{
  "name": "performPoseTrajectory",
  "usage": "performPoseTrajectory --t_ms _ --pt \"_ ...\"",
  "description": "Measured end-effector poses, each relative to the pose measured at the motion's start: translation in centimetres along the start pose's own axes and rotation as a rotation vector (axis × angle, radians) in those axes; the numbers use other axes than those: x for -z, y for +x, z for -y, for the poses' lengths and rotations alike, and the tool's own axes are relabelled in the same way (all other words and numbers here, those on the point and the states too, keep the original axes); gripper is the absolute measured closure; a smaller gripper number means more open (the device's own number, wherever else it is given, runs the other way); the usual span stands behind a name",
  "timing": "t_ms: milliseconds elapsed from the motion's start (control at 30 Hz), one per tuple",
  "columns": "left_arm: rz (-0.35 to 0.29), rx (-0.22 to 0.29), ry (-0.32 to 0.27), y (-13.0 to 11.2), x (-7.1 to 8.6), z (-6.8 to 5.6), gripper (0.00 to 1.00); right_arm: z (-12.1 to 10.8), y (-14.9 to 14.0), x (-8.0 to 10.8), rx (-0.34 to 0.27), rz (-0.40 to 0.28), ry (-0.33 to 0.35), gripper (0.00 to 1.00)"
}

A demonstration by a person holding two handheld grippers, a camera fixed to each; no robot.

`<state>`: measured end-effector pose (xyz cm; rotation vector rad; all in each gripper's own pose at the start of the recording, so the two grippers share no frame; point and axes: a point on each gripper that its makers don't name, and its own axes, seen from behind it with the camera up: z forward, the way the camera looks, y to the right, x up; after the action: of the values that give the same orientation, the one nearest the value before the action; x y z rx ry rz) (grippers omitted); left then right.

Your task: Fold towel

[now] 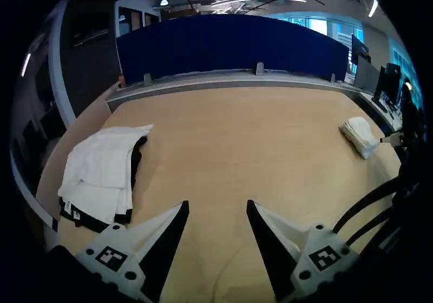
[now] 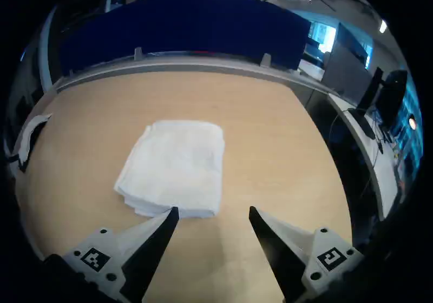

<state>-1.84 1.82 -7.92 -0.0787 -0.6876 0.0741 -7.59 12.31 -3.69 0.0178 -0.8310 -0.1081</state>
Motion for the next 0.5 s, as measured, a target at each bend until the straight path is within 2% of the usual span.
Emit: performPoseTrajectory --t_ms 200,367,500 --pt "-0.01 -0.002 -0.003 0.4 0.0 0.0 0.22 1.9 2.4 1.1 0.001 -0.091 0.024 0.0" --pt "-0.027 0.001 -0.007 1.1 -0.1 0.1 0.22 4.7 6.2 3.0 -0.017 -0.237 0.078 0.0" --pt "-0.046 0.007 -0.008 1.8 -0.1 0.2 0.22 6.6 9.3 4.9 -0.071 -0.364 0.111 0.0"
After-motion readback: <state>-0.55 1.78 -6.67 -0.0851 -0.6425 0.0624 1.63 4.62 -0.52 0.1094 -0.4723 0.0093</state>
